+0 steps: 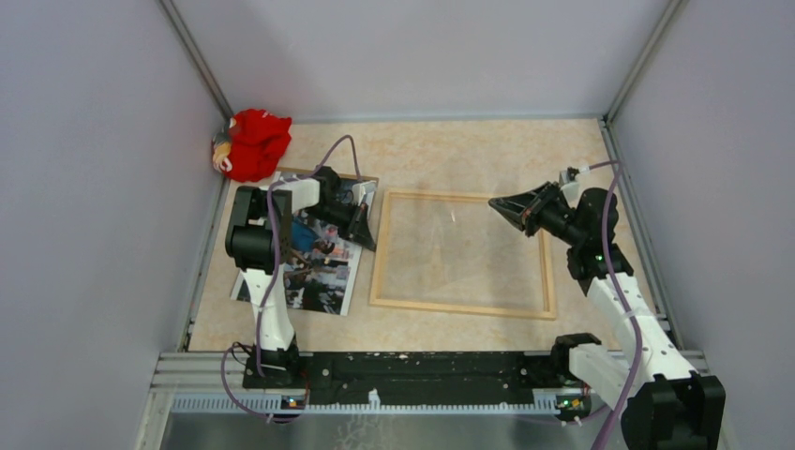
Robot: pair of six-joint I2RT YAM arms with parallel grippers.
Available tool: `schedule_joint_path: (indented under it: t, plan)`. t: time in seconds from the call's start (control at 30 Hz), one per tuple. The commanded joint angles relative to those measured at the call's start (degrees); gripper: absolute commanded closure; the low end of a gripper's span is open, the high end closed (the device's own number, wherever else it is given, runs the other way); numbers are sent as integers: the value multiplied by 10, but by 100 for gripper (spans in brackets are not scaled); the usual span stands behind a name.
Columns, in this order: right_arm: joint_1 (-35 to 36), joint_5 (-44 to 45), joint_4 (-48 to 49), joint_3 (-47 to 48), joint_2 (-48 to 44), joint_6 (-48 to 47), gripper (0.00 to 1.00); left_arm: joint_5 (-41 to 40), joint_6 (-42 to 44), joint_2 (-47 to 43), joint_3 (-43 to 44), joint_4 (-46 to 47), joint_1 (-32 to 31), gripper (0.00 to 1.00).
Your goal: Put the photo into the frame
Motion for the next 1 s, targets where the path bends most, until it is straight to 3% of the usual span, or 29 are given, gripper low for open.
schedule_joint_path:
  t: [0.0, 0.33, 0.57, 0.97]
  plan:
    - [5, -15, 17, 36, 0, -5, 100, -16, 29, -28, 30, -24, 10, 100]
    - [26, -12, 77, 54, 25, 52, 100, 12, 26, -32, 23, -26, 22, 100]
    - [66, 34, 37, 98, 35, 46, 100, 28, 17, -44, -8, 1, 22, 100]
    - [116, 90, 40, 92, 44, 63, 100, 27, 23, -55, -10, 5, 22, 99]
